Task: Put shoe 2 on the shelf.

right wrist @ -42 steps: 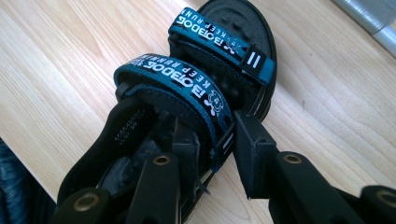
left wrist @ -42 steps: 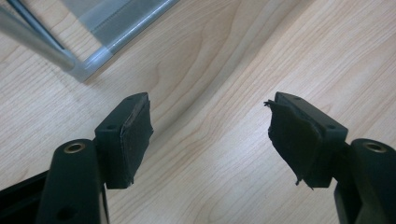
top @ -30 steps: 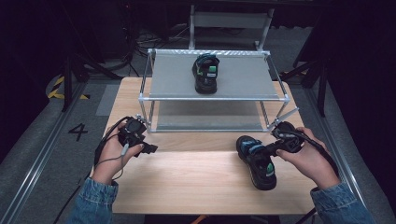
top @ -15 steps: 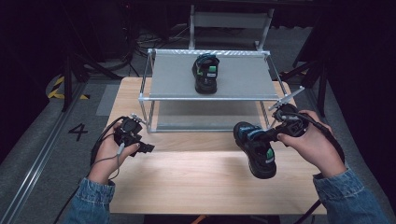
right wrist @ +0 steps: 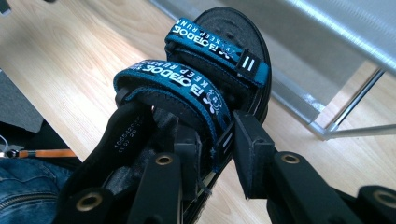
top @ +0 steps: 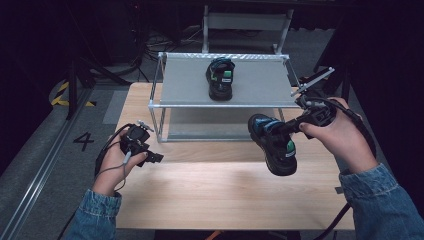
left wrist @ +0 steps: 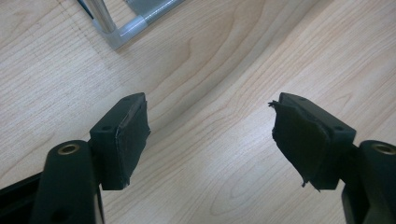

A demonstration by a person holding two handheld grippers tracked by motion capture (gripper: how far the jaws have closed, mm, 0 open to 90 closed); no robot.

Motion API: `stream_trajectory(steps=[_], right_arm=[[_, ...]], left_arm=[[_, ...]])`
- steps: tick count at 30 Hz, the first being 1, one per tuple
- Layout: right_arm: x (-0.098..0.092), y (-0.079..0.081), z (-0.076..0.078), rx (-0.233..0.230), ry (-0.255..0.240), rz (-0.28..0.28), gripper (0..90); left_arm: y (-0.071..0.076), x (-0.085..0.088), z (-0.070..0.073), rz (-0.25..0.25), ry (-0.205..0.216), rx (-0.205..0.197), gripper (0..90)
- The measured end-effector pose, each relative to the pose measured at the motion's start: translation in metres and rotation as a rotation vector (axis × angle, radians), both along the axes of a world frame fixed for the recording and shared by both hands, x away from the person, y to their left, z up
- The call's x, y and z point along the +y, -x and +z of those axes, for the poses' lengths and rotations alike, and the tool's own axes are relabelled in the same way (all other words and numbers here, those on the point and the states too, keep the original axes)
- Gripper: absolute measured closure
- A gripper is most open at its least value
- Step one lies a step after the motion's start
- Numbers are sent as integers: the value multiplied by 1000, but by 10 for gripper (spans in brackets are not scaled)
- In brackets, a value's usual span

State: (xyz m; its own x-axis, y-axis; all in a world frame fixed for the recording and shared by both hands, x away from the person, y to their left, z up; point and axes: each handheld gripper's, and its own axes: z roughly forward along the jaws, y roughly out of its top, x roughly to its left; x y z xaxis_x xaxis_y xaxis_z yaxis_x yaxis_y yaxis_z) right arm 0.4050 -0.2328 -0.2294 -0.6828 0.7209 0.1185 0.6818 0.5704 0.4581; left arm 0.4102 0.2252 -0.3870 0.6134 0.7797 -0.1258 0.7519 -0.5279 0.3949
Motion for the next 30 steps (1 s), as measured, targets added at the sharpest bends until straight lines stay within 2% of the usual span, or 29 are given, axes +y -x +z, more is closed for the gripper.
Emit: stream_trajectory(steps=[4,6,9,15,17,24,30], right_arm=[[0,-3,8,-6,-11,-7,730],[0,-6,15,-15,-20,-10,731],[0,-11,22,-15,-35,-19,731],[2,-19,32,-25,-56,-29,733],[3,-23,36,-30,-62,-35,734],[6,-43,45,-34,-72,-68,735],[13,-68,52,-33,-46,-91,735]], left_arm=[[-1,0,-1,10,6,18,246],[-3,0,-2,-1,11,22,211],[-4,-1,-2,-8,18,31,209],[-8,-3,-5,-12,0,35,206],[-9,-3,-6,-15,8,41,205],[-14,-6,-11,-17,-5,58,204],[-14,-11,-14,-28,-17,67,204]])
